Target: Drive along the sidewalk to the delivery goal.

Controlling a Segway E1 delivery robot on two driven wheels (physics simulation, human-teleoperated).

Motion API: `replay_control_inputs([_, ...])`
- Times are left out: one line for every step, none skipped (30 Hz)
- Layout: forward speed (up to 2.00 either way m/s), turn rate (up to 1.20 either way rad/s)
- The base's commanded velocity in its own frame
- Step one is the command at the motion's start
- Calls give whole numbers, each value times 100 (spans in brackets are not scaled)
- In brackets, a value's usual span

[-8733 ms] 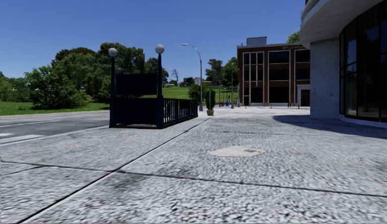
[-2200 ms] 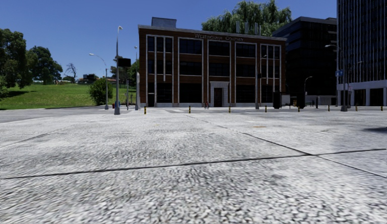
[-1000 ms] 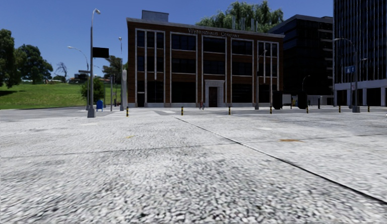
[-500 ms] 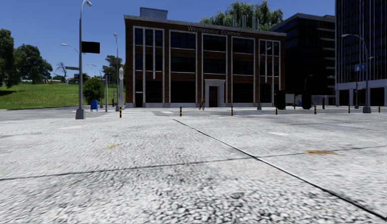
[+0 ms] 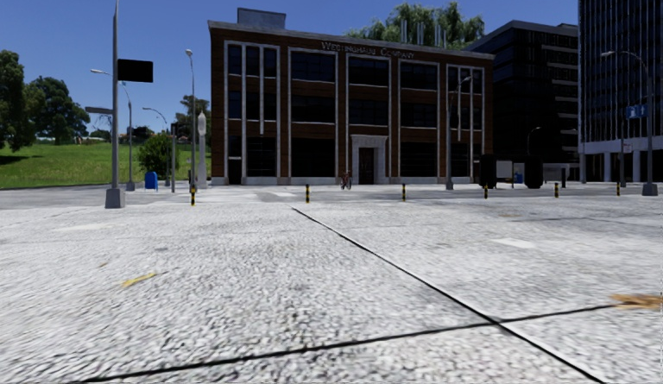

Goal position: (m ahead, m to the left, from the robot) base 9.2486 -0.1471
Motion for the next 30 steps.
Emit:
replay_control_inputs([200, 0])
replay_control_inputs([200, 0])
replay_control_inputs([200, 0])
replay_control_inputs([200, 0])
replay_control_inputs([200, 0])
replay_control_inputs([200, 0])
replay_control_inputs([200, 0])
replay_control_inputs([200, 0])
replay_control_inputs([200, 0])
replay_control_inputs([200, 0])
replay_control_inputs([200, 0])
replay_control_inputs([200, 0])
replay_control_inputs([200, 0])
replay_control_inputs([200, 0])
replay_control_inputs([200, 0])
replay_control_inputs([200, 0])
replay_control_inputs([200, 0])
replay_control_inputs([200, -4])
replay_control_inputs([200, -11])
replay_control_inputs([200, -15])
replay_control_inputs([200, -15])
replay_control_inputs([200, -17])
replay_control_inputs([200, -20])
replay_control_inputs([200, -20])
replay_control_inputs([200, -20])
replay_control_inputs([200, -21])
replay_control_inputs([200, -21])
replay_control_inputs([200, -21])
replay_control_inputs([200, -13])
replay_control_inputs([200, -13])
